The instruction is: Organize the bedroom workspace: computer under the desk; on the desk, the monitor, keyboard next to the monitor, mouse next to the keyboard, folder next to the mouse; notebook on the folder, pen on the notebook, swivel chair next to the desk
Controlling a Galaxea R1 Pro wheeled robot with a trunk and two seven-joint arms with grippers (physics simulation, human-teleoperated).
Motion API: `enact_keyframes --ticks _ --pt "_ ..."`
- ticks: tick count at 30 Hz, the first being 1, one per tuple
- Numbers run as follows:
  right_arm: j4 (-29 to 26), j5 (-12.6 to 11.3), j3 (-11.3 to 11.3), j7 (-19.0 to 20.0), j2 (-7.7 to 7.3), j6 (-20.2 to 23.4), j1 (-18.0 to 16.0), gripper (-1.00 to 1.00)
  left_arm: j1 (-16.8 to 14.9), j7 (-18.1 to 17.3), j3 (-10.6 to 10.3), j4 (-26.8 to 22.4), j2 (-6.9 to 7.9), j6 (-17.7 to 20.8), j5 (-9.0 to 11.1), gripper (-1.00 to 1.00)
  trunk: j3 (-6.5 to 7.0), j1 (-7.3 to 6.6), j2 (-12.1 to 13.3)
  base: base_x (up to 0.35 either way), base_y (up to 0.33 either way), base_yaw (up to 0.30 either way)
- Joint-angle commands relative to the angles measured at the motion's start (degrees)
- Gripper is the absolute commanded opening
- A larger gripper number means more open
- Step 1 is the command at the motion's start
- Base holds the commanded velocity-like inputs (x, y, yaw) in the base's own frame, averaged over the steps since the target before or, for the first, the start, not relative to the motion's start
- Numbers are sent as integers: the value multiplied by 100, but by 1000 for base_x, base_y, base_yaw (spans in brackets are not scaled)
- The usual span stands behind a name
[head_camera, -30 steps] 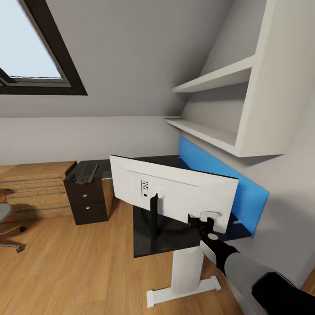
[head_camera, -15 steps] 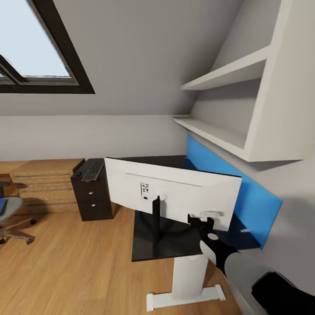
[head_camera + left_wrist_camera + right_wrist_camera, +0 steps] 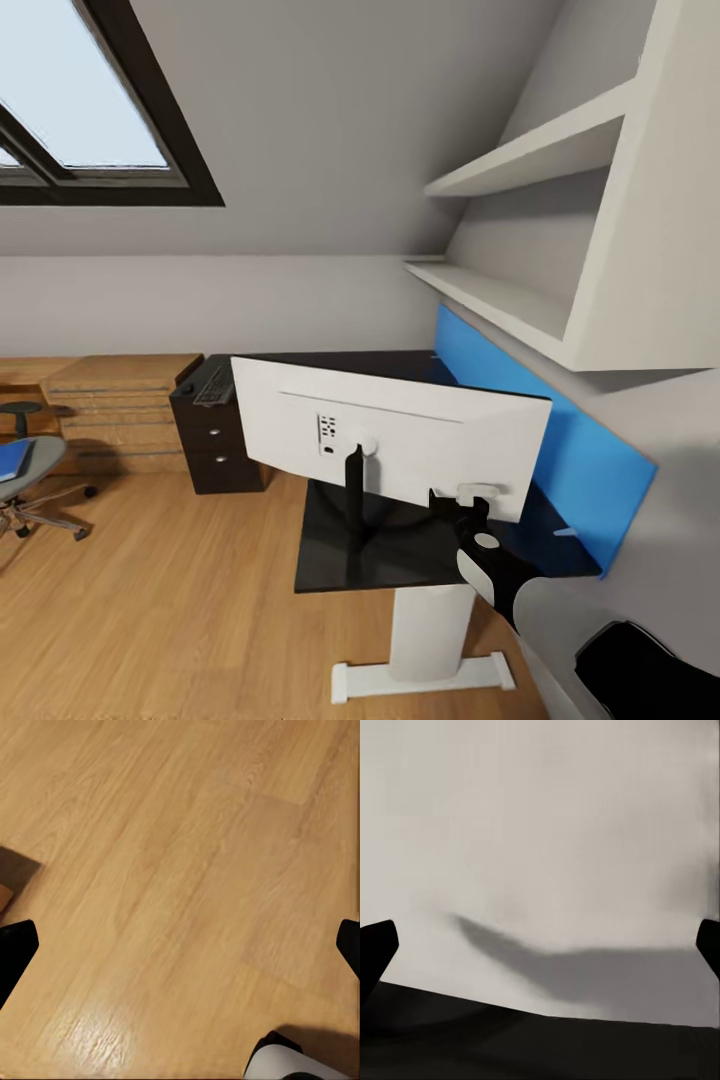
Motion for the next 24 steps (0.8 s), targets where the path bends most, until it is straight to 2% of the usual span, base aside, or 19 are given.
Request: enact_keyframes --ticks 1,6,11,16,24 --pt "2 -38 45 -31 0 -16 -5 100 5 5 -48 -15 3 -13 58 100 -16 1 -7 0 -301 90" --pt "3 -38 48 -29 0 -16 -5 100 3 12 -48 -15 -4 -7 50 100 -55 1 -7 75 -310 79" --pt "2 -38 49 -28 -2 -16 -5 100 4 4 -48 -15 0 -9 48 100 -63 1 -7 236 -208 14" --pt "3 -38 51 -28 -1 -19 -5 100 3 4 -48 -15 1 -5 55 100 -64 1 -7 205 -81 2" --pt "21 -31 59 -28 14 -187 -5 100 3 -1 -48 -15 -1 -12 50 100 -64 1 -7 27 -9 0"
